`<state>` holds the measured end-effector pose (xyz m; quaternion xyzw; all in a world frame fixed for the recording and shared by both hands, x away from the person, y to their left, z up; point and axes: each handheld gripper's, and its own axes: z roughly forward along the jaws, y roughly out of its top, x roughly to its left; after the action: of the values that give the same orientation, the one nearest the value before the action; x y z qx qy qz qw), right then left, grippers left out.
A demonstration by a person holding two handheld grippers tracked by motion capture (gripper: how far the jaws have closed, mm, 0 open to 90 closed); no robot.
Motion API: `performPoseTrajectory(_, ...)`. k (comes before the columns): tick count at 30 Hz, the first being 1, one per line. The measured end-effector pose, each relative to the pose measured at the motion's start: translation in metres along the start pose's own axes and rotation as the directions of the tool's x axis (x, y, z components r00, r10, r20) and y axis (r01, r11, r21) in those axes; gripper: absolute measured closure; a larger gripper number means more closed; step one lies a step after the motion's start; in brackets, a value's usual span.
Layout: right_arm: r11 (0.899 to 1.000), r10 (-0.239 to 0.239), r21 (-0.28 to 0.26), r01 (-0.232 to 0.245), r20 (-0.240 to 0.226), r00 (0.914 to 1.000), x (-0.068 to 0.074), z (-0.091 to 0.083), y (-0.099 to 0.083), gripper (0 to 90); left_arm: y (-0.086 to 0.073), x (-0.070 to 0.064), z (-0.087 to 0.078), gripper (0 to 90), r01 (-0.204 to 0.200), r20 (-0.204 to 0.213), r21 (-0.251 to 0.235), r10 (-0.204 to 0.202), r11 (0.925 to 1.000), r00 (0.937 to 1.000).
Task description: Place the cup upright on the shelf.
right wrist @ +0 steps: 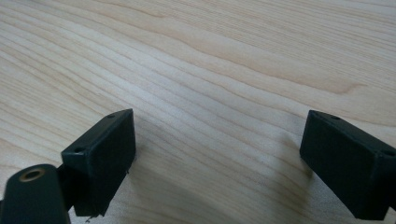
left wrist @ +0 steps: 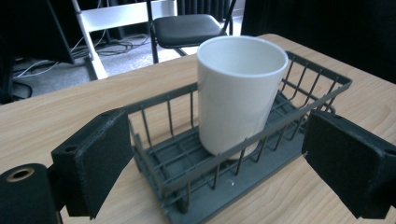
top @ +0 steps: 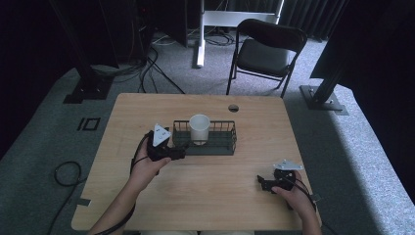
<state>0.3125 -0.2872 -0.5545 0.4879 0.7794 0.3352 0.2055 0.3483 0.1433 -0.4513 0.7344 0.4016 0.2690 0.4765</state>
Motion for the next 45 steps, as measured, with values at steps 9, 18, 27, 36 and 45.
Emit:
performPoseTrajectory(9, 1.000, -0.001, 0.000, 0.001, 0.000, 1.0000, 0.000, 0.000, 0.000, 10.1, -0.015, 0.004, -0.011, 9.0, -0.002, -0.011, 0.001, 0.003, 1.0000, 0.9999)
performPoseTrajectory(18, 1.000, -0.001, 0.000, 0.001, 0.000, 1.0000, 0.000, 0.000, 0.000, 10.1, -0.030, 0.010, -0.023, 9.0, 0.002, -0.032, -0.001, -0.002, 1.0000, 0.9995)
performPoseTrajectory(27, 1.000, -0.002, -0.001, 0.002, 0.000, 1.0000, 0.000, 0.000, 0.000, 10.1, -0.055, 0.016, -0.032, 9.0, 0.012, -0.045, 0.012, -0.012, 0.9999, 0.9989)
performPoseTrajectory(36, 1.000, -0.002, -0.001, 0.002, -0.001, 1.0000, 0.000, 0.000, 0.000, 10.1, -0.077, 0.024, -0.038, 9.0, 0.036, -0.073, 0.039, -0.033, 0.9986, 0.9968)
performPoseTrajectory(45, 1.000, -0.003, -0.001, 0.003, 0.000, 1.0000, 0.000, 0.000, 0.000, 10.1, -0.094, 0.029, -0.041, 9.0, 0.064, -0.125, 0.062, -0.055, 0.9960, 0.9906)
